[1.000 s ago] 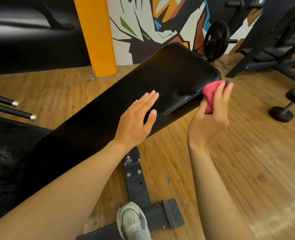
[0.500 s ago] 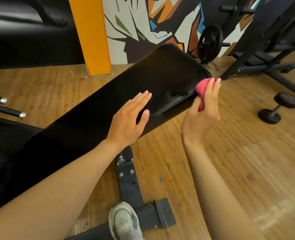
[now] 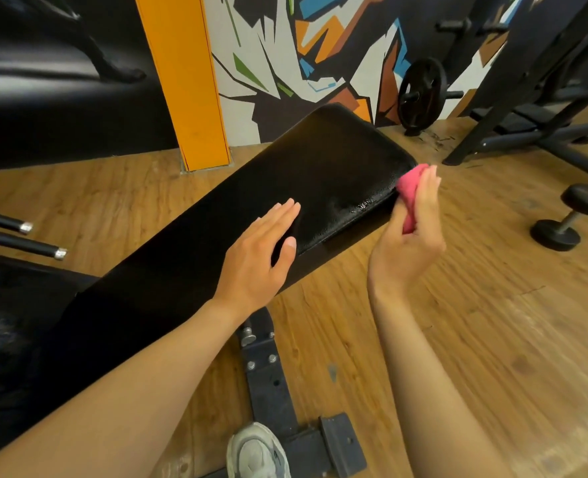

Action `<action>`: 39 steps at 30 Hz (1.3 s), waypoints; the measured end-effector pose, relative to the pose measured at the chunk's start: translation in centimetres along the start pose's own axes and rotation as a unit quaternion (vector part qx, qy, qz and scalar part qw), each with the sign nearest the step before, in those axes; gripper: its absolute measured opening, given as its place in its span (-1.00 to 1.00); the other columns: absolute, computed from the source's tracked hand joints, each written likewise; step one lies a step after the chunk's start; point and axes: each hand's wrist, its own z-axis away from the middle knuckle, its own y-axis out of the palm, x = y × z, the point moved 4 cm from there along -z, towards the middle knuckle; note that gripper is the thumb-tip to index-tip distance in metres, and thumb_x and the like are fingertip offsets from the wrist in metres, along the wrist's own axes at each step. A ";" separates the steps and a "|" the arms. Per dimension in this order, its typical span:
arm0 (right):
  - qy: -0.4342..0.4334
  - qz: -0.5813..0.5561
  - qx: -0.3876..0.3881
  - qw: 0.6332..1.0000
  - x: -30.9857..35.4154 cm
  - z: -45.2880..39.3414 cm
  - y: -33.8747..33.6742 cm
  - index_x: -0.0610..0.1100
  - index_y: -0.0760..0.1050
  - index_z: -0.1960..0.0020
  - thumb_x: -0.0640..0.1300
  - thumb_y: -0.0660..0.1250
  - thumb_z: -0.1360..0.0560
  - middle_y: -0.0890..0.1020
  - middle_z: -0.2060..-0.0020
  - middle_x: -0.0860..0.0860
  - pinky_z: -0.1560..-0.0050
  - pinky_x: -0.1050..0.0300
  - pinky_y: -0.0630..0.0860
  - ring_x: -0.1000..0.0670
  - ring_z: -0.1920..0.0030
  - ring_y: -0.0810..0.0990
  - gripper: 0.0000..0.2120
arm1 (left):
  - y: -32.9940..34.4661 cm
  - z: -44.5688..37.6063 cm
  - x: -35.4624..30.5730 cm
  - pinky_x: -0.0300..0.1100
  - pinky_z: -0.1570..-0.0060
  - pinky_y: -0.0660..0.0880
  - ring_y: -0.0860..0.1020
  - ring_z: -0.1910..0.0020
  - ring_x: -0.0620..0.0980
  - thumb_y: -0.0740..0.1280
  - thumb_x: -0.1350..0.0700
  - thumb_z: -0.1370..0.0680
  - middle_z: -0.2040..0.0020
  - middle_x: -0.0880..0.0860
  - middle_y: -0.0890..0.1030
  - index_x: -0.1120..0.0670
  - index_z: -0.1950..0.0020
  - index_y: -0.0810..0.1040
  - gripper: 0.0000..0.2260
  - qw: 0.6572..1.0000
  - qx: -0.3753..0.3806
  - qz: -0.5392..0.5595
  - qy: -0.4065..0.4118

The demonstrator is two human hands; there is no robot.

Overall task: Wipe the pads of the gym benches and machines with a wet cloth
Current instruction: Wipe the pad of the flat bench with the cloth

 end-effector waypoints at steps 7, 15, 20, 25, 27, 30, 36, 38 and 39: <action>-0.175 0.074 0.101 0.977 0.3 7.0 1.1 -0.21 0.34 -0.50 -0.37 0.36 -0.58 0.37 -0.49 -0.09 -0.43 0.02 0.46 -0.12 -0.55 0.32 -0.48 | 0.0 0.1 -0.2 0.02 -0.53 0.33 0.21 -0.59 -0.20 0.02 -0.11 -0.71 -0.60 -0.12 0.32 -0.05 -0.63 0.27 -0.53 1.000 0.000 -0.009 -0.010; -0.141 0.083 0.094 0.982 -0.2 8.4 1.1 -0.22 0.33 -0.52 -0.36 0.31 -0.62 0.32 -0.53 -0.10 -0.47 0.00 0.42 -0.19 -0.55 0.31 -0.51 | -0.6 0.7 0.0 -0.04 -0.61 0.12 0.01 -0.63 -0.25 0.00 -0.13 -0.75 -0.67 -0.14 0.12 -0.06 -0.68 0.10 -0.51 0.997 0.081 -0.013 -0.015; -0.248 0.060 0.234 0.938 0.6 18.6 2.9 -0.28 0.42 -0.45 -0.29 0.31 -0.65 0.43 -0.47 -0.18 -0.46 -0.25 0.38 -0.20 -0.56 0.29 -0.62 | -2.7 4.3 4.1 -0.15 -0.61 -0.03 -0.11 -0.61 -0.33 -0.02 -0.13 -0.74 -0.68 -0.16 0.00 -0.05 -0.69 -0.01 -0.47 0.991 0.100 -0.051 -0.079; -0.184 0.079 0.097 0.975 -1.0 9.7 2.0 -0.33 0.43 -0.43 -0.43 0.30 -0.61 0.40 -0.46 -0.20 -0.39 -0.28 0.46 -0.32 -0.50 0.35 -0.60 | -2.6 6.0 6.9 -0.08 -0.62 0.02 -0.06 -0.63 -0.27 -0.05 -0.04 -0.78 -0.68 -0.16 0.03 -0.04 -0.69 0.00 -0.53 0.992 0.097 -0.037 -0.074; -0.152 0.064 0.046 0.985 -0.8 7.1 1.8 -0.34 0.41 -0.44 -0.42 0.24 -0.64 0.36 -0.47 -0.15 -0.40 -0.24 0.45 -0.32 -0.51 0.33 -0.62 | -2.3 6.2 7.4 -0.04 -0.62 0.07 -0.01 -0.63 -0.25 -0.05 -0.04 -0.77 -0.67 -0.15 0.08 -0.02 -0.69 0.05 -0.53 0.994 0.071 -0.025 -0.076; -0.171 0.060 0.061 0.982 0.4 10.7 2.9 -0.31 0.46 -0.41 -0.41 0.29 -0.62 0.41 -0.44 -0.15 -0.39 -0.25 0.47 -0.22 -0.52 0.32 -0.64 | -2.2 6.2 7.7 0.04 -0.61 0.15 0.05 -0.63 -0.24 -0.02 -0.02 -0.76 -0.66 -0.14 0.15 -0.02 -0.68 0.11 -0.54 0.996 0.050 -0.007 -0.077; -0.328 0.078 0.220 0.915 0.4 14.4 2.9 -0.21 0.50 -0.39 -0.35 0.33 -0.62 0.50 -0.40 -0.12 -0.56 -0.16 0.24 -0.13 -0.51 0.37 -0.65 | -2.3 6.2 7.7 0.08 -0.59 0.20 0.08 -0.62 -0.25 0.02 0.00 -0.75 -0.65 -0.14 0.19 -0.02 -0.67 0.16 -0.54 0.996 0.039 0.022 -0.083; -0.321 0.118 0.186 0.921 0.5 10.6 1.8 -0.24 0.50 -0.40 -0.36 0.29 -0.64 0.51 -0.41 -0.16 -0.57 -0.18 0.21 -0.20 -0.51 0.36 -0.66 | -2.3 6.2 7.7 0.07 -0.59 0.20 0.10 -0.61 -0.25 0.01 0.00 -0.75 -0.65 -0.13 0.20 -0.01 -0.67 0.17 -0.54 0.996 0.038 0.026 -0.079; -0.294 0.128 0.162 0.933 0.5 8.4 1.2 -0.25 0.50 -0.41 -0.40 0.27 -0.63 0.50 -0.42 -0.18 -0.58 -0.18 0.18 -0.23 -0.52 0.34 -0.64 | -2.3 6.2 7.7 0.06 -0.59 0.20 0.10 -0.61 -0.25 0.02 0.01 -0.75 -0.64 -0.14 0.21 -0.01 -0.66 0.18 -0.54 0.996 0.036 0.026 -0.078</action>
